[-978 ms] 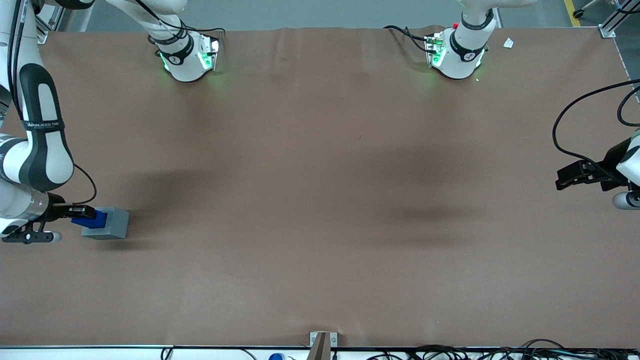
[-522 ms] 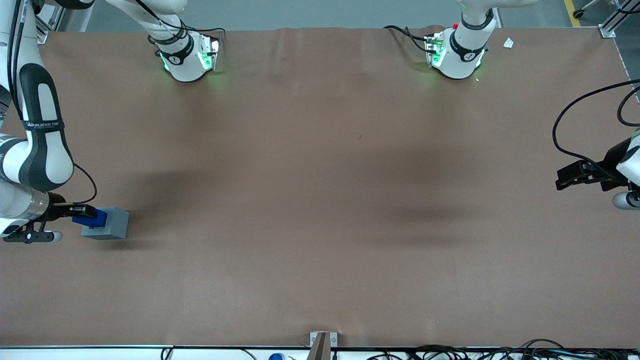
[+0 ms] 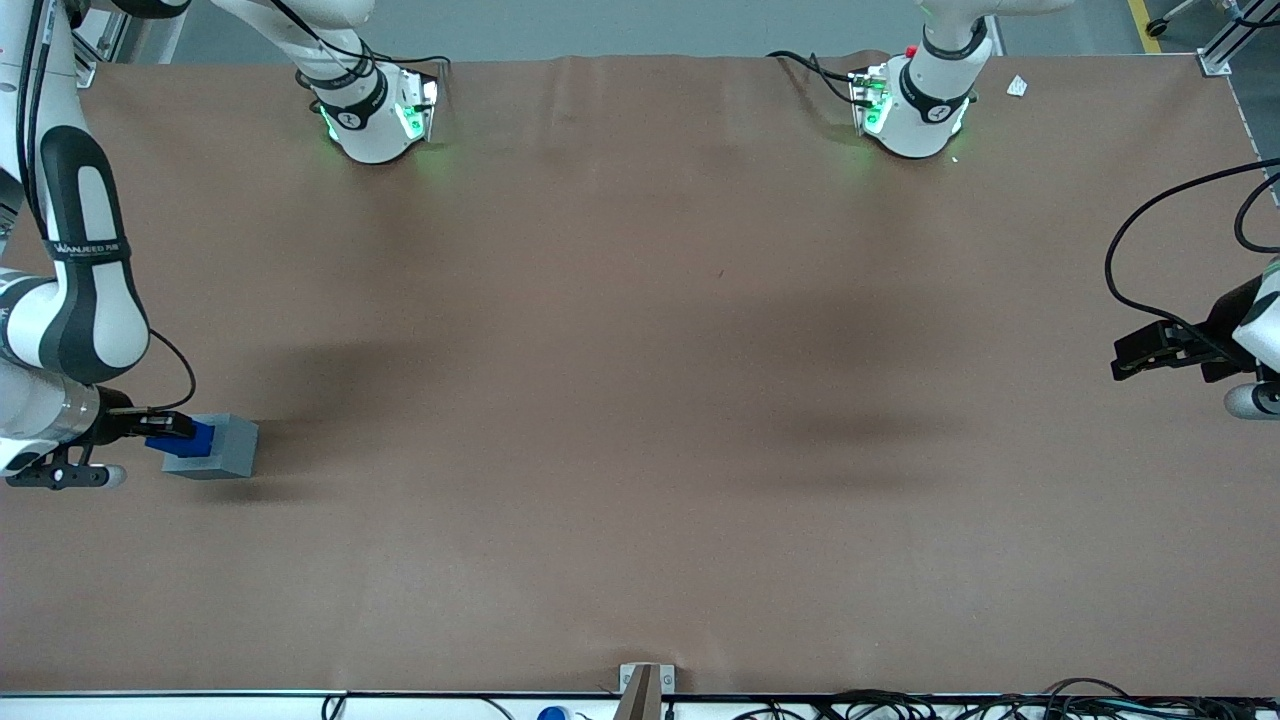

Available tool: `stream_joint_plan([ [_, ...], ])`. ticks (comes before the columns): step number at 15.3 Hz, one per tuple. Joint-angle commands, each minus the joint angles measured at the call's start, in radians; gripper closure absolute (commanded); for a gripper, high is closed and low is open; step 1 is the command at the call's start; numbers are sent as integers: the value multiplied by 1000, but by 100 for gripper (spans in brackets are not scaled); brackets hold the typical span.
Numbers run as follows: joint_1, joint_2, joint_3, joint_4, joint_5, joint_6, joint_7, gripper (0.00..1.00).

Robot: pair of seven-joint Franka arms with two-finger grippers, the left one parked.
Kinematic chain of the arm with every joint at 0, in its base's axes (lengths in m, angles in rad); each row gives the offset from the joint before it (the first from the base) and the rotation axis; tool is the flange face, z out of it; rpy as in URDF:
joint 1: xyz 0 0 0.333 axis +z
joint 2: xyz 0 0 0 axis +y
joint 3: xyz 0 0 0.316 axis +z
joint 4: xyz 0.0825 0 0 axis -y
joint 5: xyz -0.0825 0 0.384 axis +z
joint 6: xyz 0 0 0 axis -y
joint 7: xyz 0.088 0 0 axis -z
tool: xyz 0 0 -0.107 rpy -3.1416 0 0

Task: Insert blue part into gray base with right arm
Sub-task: 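Press the blue block down into the gray base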

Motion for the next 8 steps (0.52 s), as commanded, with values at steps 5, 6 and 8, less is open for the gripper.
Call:
stream_joint_plan([
  [5, -9, 7, 8, 19, -12, -14, 19, 96],
  [6, -9, 7, 8, 17, -12, -14, 16, 96],
  [8, -12, 9, 8, 14, -12, -14, 13, 96],
])
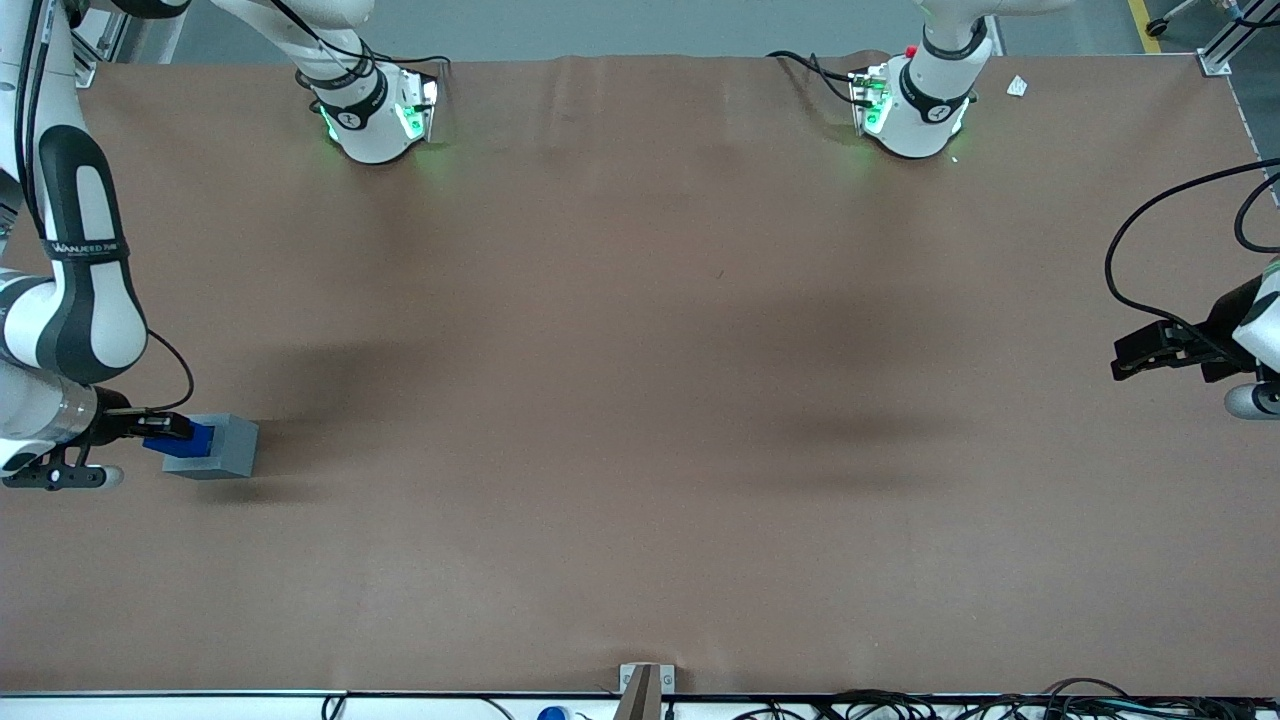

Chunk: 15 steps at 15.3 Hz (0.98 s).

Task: Insert blue part into gray base with right arm
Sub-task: 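Press the blue block down into the gray base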

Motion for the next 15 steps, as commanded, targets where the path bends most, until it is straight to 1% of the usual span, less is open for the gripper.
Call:
stream_joint_plan([
  [1, -12, 10, 9, 10, -12, -11, 14, 96],
  [15, -9, 39, 9, 14, -12, -2, 19, 95],
])
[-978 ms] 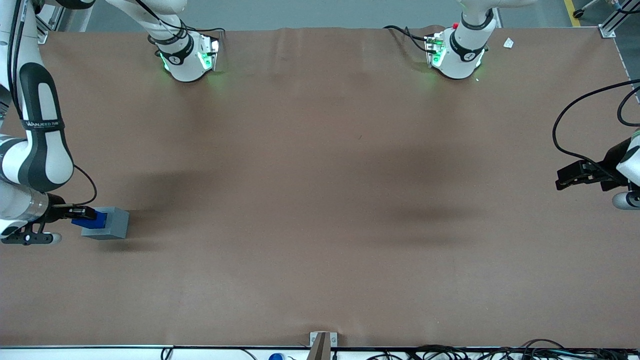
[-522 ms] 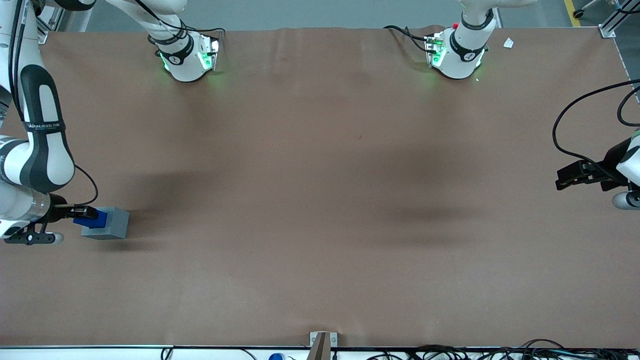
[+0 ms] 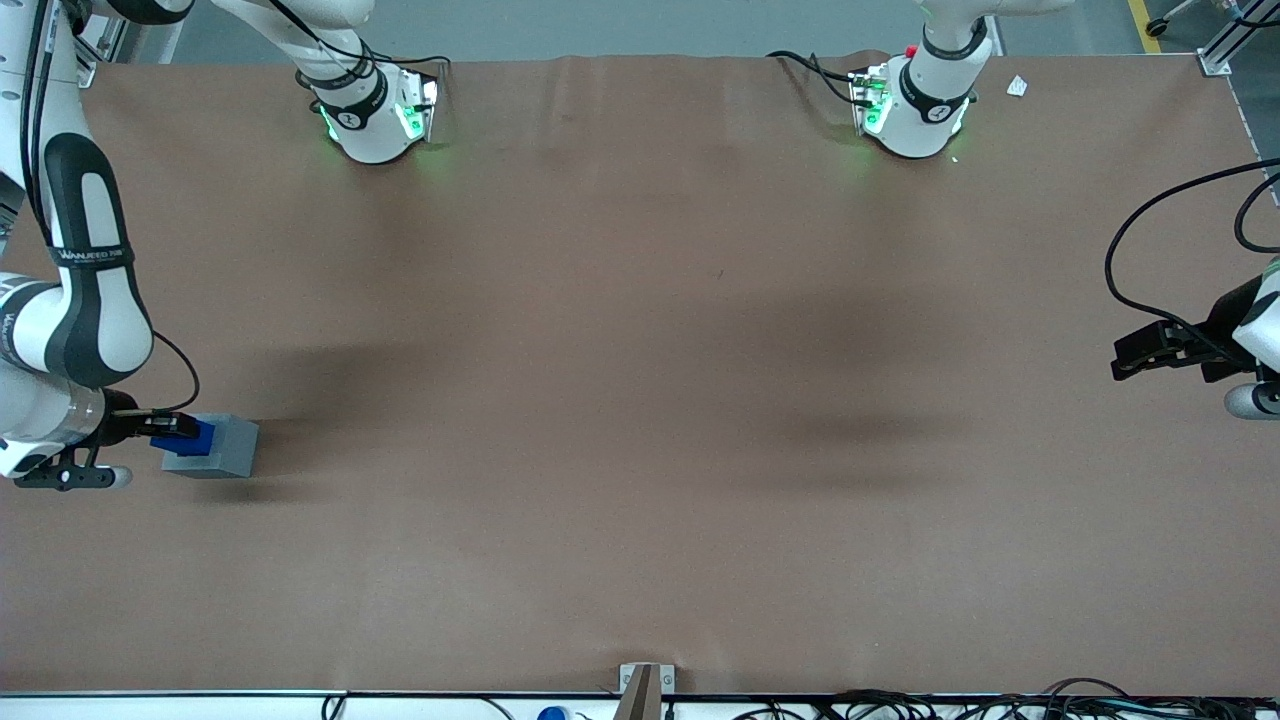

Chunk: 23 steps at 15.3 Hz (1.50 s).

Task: Insert blue part into gray base with right arm
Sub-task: 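Open the right gripper and withdraw it from the block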

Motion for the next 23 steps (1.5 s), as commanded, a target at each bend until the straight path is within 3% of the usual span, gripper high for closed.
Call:
stream_joint_plan([
  [1, -9, 15, 8, 14, -12, -3, 19, 91],
  [2, -9, 18, 8, 14, -14, -3, 17, 84],
  [3, -7, 18, 8, 16, -14, -3, 17, 70],
  [5, -7, 18, 9, 19, -14, -5, 11, 0],
  [9, -1, 9, 8, 75, -15, -64, 20, 0],
  [14, 8, -51, 15, 278, -7, -363, 23, 0],
  [18, 66, -210, 17, 300, 3, -456, 31, 0],
  [23, 157, -410, 17, 281, 2, -624, 183, 0],
])
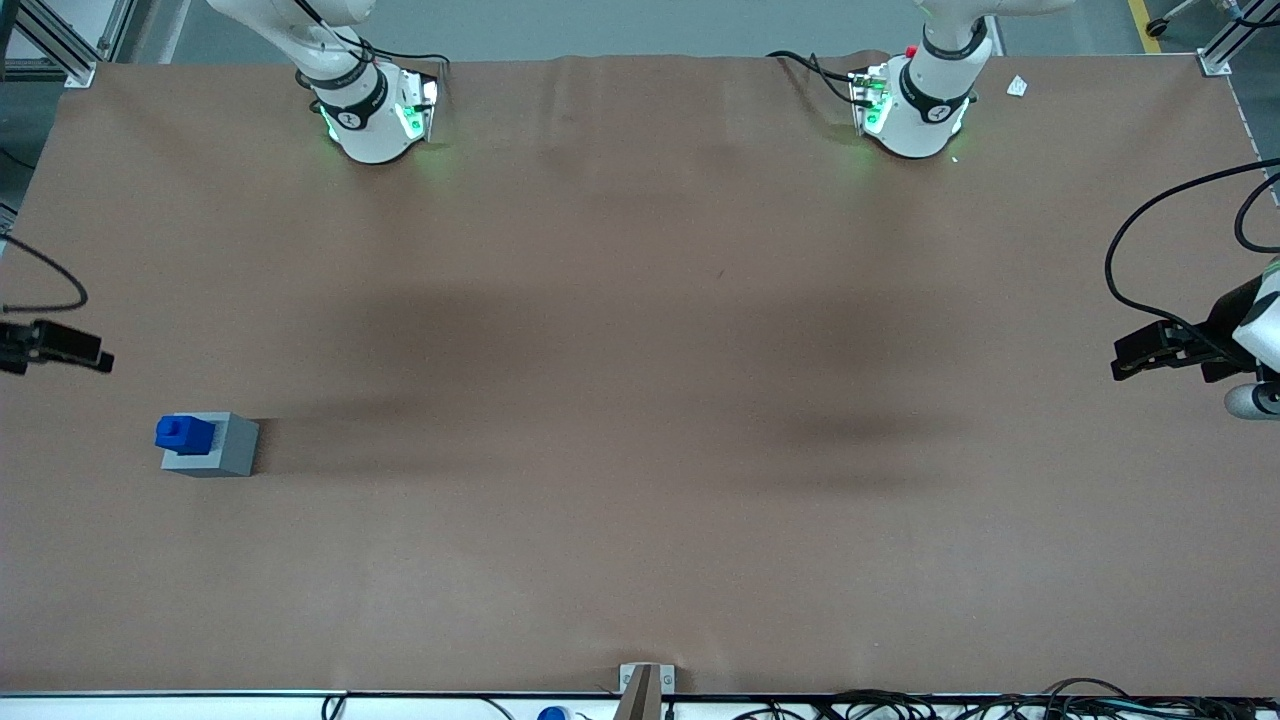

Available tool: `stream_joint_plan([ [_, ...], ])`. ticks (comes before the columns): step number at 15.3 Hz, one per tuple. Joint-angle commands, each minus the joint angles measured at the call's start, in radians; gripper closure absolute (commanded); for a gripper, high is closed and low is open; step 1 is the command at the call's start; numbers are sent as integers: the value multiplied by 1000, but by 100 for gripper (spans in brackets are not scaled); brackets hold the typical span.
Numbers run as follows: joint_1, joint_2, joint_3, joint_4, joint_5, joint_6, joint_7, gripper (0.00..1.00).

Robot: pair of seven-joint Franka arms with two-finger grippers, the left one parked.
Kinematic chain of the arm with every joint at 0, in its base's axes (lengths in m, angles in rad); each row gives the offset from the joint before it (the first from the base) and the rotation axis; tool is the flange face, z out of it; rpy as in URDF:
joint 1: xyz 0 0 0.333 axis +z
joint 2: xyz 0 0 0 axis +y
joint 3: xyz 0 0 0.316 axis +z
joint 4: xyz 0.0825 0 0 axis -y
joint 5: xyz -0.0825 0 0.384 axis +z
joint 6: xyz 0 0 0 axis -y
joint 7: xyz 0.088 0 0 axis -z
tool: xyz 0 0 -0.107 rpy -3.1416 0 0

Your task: Insert blue part into gray base with right arm

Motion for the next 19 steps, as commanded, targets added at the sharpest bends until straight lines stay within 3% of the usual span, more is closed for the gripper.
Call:
stream_joint_plan([
  [1, 32, -140, 1, -74, -1, -57, 46, 0],
  [8, 93, -494, 3, -391, 2, -48, 75, 0],
  [19, 102, -498, 3, -407, -2, -76, 72, 0],
])
